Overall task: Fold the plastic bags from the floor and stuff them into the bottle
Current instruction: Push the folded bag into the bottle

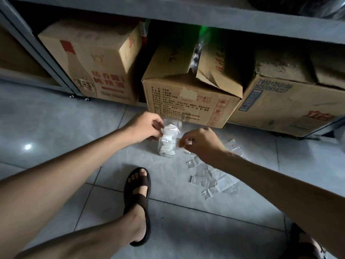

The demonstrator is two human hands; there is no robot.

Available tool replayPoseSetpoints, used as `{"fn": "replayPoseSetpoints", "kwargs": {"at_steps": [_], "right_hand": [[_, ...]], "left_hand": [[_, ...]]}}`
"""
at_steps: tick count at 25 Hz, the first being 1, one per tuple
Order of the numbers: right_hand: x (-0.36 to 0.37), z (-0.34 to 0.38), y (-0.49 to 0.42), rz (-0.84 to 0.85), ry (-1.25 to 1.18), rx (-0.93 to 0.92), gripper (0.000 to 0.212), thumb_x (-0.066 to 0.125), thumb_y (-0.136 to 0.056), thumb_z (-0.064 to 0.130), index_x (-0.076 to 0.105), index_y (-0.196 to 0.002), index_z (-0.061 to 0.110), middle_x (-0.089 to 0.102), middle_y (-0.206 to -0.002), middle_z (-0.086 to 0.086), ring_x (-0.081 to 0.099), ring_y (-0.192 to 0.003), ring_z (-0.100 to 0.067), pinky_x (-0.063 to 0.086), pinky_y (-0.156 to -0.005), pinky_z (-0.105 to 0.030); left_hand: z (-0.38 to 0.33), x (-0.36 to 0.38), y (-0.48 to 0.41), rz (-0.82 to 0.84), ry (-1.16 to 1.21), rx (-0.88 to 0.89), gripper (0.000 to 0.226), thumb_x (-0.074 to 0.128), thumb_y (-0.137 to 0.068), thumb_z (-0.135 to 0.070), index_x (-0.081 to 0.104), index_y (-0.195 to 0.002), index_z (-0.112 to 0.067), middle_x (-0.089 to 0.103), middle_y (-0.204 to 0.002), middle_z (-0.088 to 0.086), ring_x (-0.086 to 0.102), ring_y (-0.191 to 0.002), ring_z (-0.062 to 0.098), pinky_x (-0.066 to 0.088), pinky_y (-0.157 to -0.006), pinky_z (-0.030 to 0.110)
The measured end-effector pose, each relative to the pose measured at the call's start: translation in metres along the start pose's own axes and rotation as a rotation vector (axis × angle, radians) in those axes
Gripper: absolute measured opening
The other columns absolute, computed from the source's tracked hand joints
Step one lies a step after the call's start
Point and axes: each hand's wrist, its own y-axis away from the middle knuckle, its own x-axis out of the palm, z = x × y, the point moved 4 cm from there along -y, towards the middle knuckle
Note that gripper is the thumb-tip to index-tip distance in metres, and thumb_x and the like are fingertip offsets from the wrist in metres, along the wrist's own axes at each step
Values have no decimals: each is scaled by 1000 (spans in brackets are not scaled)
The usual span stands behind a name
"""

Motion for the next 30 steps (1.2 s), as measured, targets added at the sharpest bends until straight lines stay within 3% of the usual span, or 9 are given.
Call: {"fn": "replayPoseSetpoints", "kwargs": {"at_steps": [4,9,14,17,21,23,26,28,30], "right_hand": [[92,-63,-33,44,97,40,30,58,-91,5,77,-100,28,73,-112,10,70,-94,-18,56,-80,-34],[127,-86,-76,-96,159,-152,33,60,-84,0,75,-103,23,73,-107,5,70,-83,-29,54,-61,-33],[138,-97,-101,-124,303,-344,32,43,-88,12,68,-107,12,69,-107,-6,66,-83,-34,55,-59,-39],[167,-100,-105,-85,457,-395,31,66,-71,-4,70,-100,3,69,-104,-12,66,-84,-33,57,-76,-41],[188,-107,-109,52,654,-399,43,72,-77,20,65,-115,0,67,-105,-13,66,-95,-29,43,-104,-42],[196,-103,-111,168,714,-384,51,65,-87,27,53,-129,0,66,-109,-13,66,-98,-31,42,-104,-41],[195,-96,-115,147,741,-418,51,71,-83,30,55,-124,4,70,-91,-9,70,-81,-29,50,-86,-37],[187,-92,-115,115,717,-391,53,79,-75,29,59,-118,5,69,-87,-9,69,-78,-28,53,-80,-36],[172,-86,-105,40,585,-422,45,78,-75,20,62,-115,5,68,-100,-14,68,-89,-31,55,-84,-40]], "left_hand": [[83,21,-43,12,-106,-210,20,72,-82,-4,67,-101,-9,74,-91,18,69,-71,24,57,-65,30],[143,52,-81,-57,-73,-292,21,75,-82,-14,62,-99,-12,68,-76,9,65,-65,22,55,-65,32],[157,75,-105,-122,-88,-285,24,69,-87,-17,62,-109,-8,70,-96,10,72,-83,29,59,-82,39],[160,84,-115,-157,-102,-280,10,63,-87,-12,61,-96,-9,71,-99,18,70,-90,37,58,-82,43],[163,91,-122,-171,-156,-252,18,57,-89,-7,51,-72,-11,70,-89,23,71,-80,40,59,-75,49],[165,91,-123,-177,-167,-255,21,55,-92,-7,53,-71,-11,69,-83,18,72,-74,35,60,-72,47],[168,92,-125,-180,-111,-285,20,47,-93,-7,58,-77,-6,70,-81,16,73,-69,31,62,-71,46],[168,91,-124,-182,-132,-301,17,47,-91,-9,63,-91,-3,71,-88,18,72,-77,34,60,-76,47],[162,88,-120,-199,-197,-294,18,56,-89,-10,62,-105,-5,71,-98,15,69,-88,36,58,-81,43]]}}
